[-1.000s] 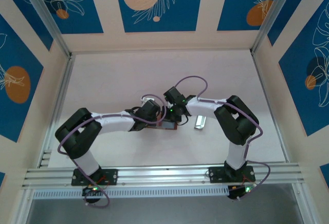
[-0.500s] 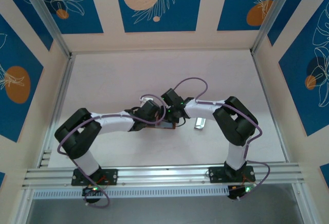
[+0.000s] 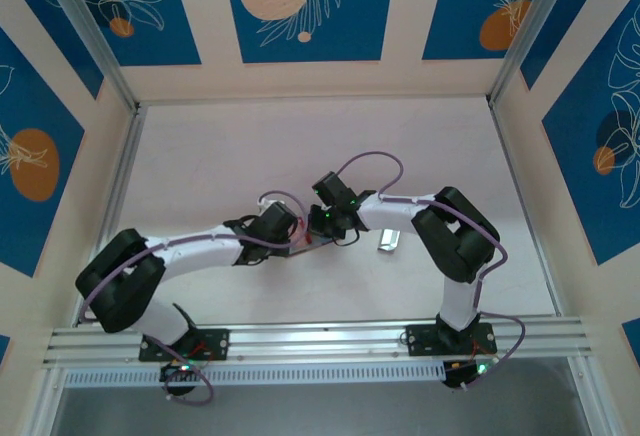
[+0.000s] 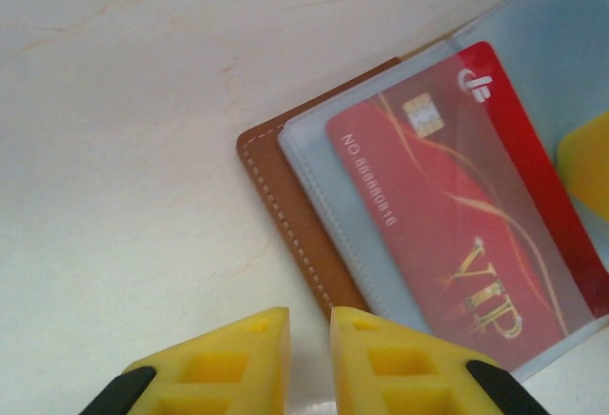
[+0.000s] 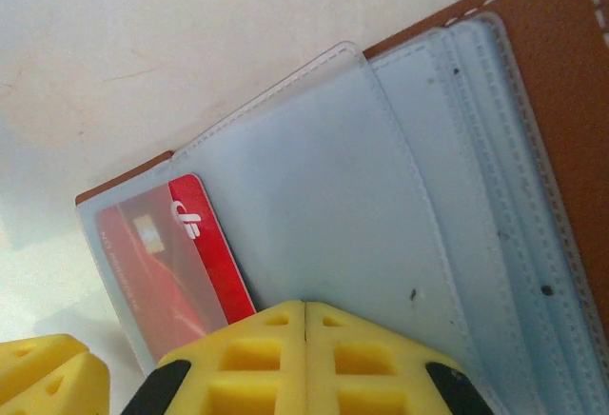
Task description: Put the credit cards into the card holder
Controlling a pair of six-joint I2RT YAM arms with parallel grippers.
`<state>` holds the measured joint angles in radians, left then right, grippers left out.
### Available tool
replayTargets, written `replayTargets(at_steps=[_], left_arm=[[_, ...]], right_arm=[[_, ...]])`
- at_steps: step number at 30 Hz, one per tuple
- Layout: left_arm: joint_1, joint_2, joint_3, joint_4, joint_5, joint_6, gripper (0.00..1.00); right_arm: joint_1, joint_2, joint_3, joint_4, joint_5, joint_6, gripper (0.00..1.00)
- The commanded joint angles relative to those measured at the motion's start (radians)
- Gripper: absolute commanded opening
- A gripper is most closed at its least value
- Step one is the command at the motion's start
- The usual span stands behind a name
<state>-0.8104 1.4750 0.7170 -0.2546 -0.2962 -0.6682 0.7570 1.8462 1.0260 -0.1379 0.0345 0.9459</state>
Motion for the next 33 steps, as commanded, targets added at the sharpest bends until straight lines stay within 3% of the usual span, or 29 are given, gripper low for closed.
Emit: replayTargets(at_steps=[1,18,33], left_arm=[[0.02,-0.02,-0.022,-0.044,0.008,-0.013,0.19],[0.023,0.159,-0.017,0.086,0.079,0.003,0.16],[0.022,0.194,-0.011,0.106,0.086,0.003,0.15]], right_arm=[[-0.001,0.051,-0.028,-0.054,-0.007,-0.015,0.0],[0.025,0.079,0.057,-0.083,-0.04,-0.075,0.0],[0.087,0.075,0.061,-0.013,-0.118,-0.082,0.0]])
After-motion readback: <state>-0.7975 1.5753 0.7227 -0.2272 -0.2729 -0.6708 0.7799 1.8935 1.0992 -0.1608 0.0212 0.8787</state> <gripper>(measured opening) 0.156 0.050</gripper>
